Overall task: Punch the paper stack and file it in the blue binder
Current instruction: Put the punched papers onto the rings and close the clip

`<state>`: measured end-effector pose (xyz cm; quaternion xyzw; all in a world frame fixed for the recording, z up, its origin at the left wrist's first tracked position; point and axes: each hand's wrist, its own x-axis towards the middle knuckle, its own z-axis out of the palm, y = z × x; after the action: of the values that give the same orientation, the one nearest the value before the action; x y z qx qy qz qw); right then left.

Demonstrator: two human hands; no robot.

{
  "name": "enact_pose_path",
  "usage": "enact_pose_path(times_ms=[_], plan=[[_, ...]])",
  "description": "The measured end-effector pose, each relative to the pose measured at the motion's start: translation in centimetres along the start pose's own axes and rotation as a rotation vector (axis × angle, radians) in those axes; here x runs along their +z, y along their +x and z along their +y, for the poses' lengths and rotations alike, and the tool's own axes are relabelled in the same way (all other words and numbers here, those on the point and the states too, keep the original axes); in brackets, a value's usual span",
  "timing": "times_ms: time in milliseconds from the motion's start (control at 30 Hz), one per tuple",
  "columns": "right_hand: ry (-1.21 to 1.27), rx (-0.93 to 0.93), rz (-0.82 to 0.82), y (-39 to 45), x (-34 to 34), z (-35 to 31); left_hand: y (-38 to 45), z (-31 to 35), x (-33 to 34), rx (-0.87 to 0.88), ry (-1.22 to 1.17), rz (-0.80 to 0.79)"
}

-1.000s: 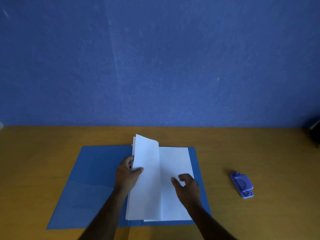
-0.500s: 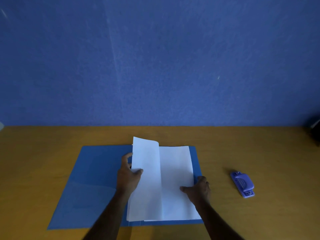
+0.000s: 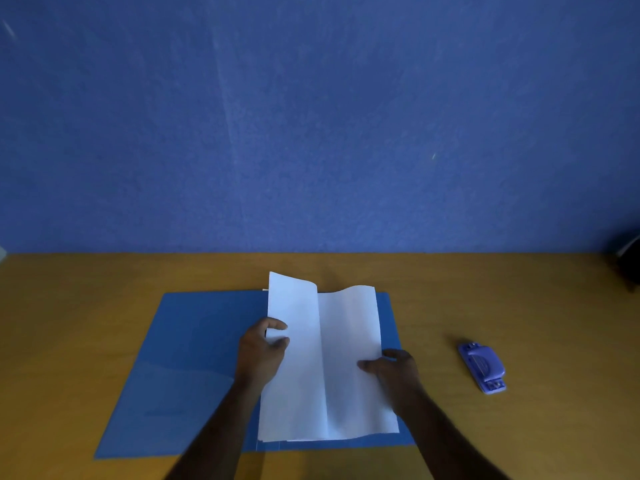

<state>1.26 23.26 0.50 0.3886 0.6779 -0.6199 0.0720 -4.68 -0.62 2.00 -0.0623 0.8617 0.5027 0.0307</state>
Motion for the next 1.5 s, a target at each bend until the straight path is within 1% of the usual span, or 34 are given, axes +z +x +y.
enact_pose_path(times_ms=[167, 267, 333, 400, 467, 567, 700, 767, 900, 1067, 1167, 1233, 1367, 1433, 1500], plan=[[0.081, -0.086, -0.131, -2.8, 1.4, -1.5, 0.1, 0.0, -0.1, -0.004, 0.001, 0.002], [0.131, -0.149, -0.169, -4.5, 3.4, -2.3, -0.1, 0.4, -0.1, -0.027, -0.076, 0.033], [0.080, -0.203, -0.196, -5.4, 5.0, -2.5, -0.4, 1.1, -0.3, -0.066, -0.139, 0.055], [-0.009, -0.269, -0.267, -6.2, 6.5, -2.3, -0.6, 1.7, -0.5, -0.090, -0.186, 0.064], [-0.112, -0.312, -0.332, -7.2, 7.7, -1.9, -0.5, 1.8, -0.6, -0.073, -0.168, 0.054], [-0.229, -0.372, -0.391, -8.3, 8.6, -1.3, 0.0, 1.1, -1.3, -0.022, -0.076, 0.047], [-0.305, -0.493, -0.361, -7.9, 8.4, -0.3, 0.6, 0.0, -2.9, -0.080, -0.058, 0.116], [-0.325, -0.512, -0.342, -7.6, 8.1, 0.1, 0.8, -0.3, -3.5, -0.120, -0.099, 0.136], [-0.322, -0.489, -0.316, -7.1, 7.3, 0.4, 1.4, -1.2, -4.1, -0.145, -0.114, 0.128], [-0.236, -0.406, -0.287, -7.0, 6.9, 0.2, 1.2, -0.8, -3.4, -0.139, -0.123, 0.104], [-0.159, -0.366, -0.285, -6.7, 6.9, -0.1, 0.7, 0.1, -2.0, -0.120, -0.169, 0.060], [-0.117, -0.375, -0.263, -6.5, 7.0, -0.2, 0.4, 0.8, -0.8, -0.104, -0.193, 0.019], [-0.119, -0.371, -0.232, -5.9, 6.2, -0.7, -0.3, 2.2, 1.8, -0.089, -0.216, -0.062], [-0.108, -0.359, -0.223, -5.5, 5.4, -1.0, -0.7, 2.9, 3.3, -0.087, -0.232, -0.145], [-0.106, -0.357, -0.213, -5.0, 4.8, -1.1, -1.2, 3.6, 4.9, -0.144, -0.339, -0.266]])
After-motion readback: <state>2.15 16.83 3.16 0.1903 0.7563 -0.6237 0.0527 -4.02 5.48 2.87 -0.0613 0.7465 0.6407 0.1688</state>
